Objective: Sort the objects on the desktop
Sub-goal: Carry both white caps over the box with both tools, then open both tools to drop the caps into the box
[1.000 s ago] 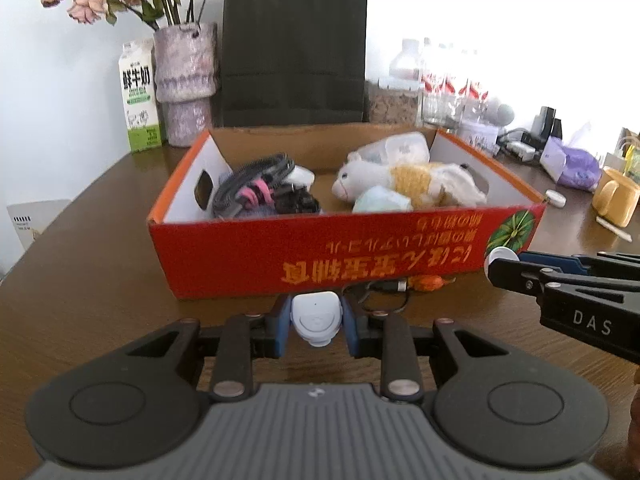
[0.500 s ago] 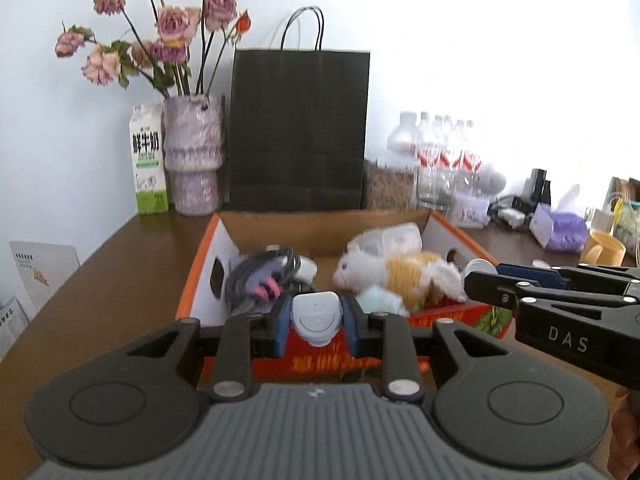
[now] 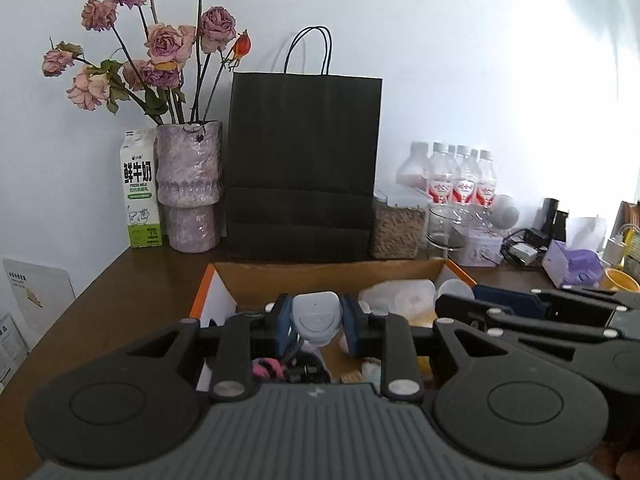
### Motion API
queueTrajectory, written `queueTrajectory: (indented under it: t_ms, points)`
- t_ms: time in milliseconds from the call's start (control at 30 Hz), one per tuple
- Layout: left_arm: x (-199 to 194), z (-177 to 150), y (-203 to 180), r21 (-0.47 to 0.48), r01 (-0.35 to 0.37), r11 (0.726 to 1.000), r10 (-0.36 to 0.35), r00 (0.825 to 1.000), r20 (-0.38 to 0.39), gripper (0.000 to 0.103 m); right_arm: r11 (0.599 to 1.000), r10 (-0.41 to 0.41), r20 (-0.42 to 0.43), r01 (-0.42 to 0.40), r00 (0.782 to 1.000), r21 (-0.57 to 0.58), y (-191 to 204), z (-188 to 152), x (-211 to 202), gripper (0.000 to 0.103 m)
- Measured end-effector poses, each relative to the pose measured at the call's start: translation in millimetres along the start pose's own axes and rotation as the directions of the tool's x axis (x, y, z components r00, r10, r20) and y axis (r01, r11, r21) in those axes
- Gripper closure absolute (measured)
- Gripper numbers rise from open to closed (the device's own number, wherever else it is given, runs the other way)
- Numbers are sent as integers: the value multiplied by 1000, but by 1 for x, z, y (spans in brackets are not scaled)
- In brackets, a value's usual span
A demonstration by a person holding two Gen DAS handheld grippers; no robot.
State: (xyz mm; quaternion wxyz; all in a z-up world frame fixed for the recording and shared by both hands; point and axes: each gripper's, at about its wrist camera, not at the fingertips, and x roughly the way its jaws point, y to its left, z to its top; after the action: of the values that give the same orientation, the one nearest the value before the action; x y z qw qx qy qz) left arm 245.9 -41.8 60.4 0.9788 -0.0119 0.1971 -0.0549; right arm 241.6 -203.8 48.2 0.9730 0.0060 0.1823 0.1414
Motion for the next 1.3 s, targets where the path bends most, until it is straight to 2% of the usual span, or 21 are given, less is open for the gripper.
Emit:
queueTrajectory:
  t_ms: [233, 467, 567, 867, 933, 967, 1000, 1033, 1100, 1133, 1167, 1200, 1233, 1267, 1300]
  points:
    - [46, 6, 8, -19, -2, 1000, 2, 1000, -20, 75, 1000, -10, -49, 10, 999, 11, -12, -1, 49, 77]
    - [82, -5, 11, 2, -25, 1000, 26, 995, -93, 75, 1000, 1, -117, -1, 993, 2, -17, -14, 87, 77]
    - [89, -10, 11, 6, -30, 1000, 31, 992, -122, 75, 1000, 1, -130, -2, 992, -8, -17, -18, 92, 77]
    - [92, -18, 2, 57, -45, 997, 53, 988, -144, 75, 999, 31, -152, -28, 988, 18, -22, -22, 94, 77]
    - [88, -16, 3, 57, -53, 997, 60, 990, -130, 69, 999, 29, -142, -27, 989, 21, -23, -19, 90, 76]
    - [86, -15, 3, 58, -55, 997, 62, 990, -123, 59, 1000, 26, -136, -24, 990, 19, -24, -18, 87, 71]
    - [83, -13, 4, 51, -69, 996, 74, 991, -112, 53, 1000, 21, -127, -19, 992, 21, -24, -16, 85, 62]
    - [81, -11, 5, 48, -84, 995, 89, 991, -102, 44, 1000, 10, -119, -7, 993, 22, -25, -15, 83, 58]
    - [76, -7, 7, 44, -97, 994, 101, 992, -81, 36, 999, -4, -104, 7, 995, 31, -28, -12, 78, 46]
    - [74, -5, 8, 41, -109, 993, 112, 991, -73, 26, 999, -11, -98, 14, 995, 37, -30, -10, 76, 43]
    - [73, -4, 9, 36, -136, 990, 138, 988, -65, 12, 999, -24, -93, 28, 995, 43, -31, -9, 75, 34]
    - [73, -3, 11, 32, -169, 985, 170, 984, -59, 5, 998, -41, -90, 45, 995, 48, -33, -8, 74, 25]
    - [73, -2, 12, 27, -189, 982, 190, 980, -51, 0, 997, -50, -87, 55, 995, 55, -36, -7, 72, 19]
    - [72, -1, 14, 22, -195, 981, 196, 980, -40, 0, 997, -48, -86, 54, 995, 63, -38, -5, 71, 7]
    - [72, -1, 15, 19, -190, 982, 190, 981, -45, 0, 996, -39, -86, 45, 996, 72, -40, -4, 70, 0]
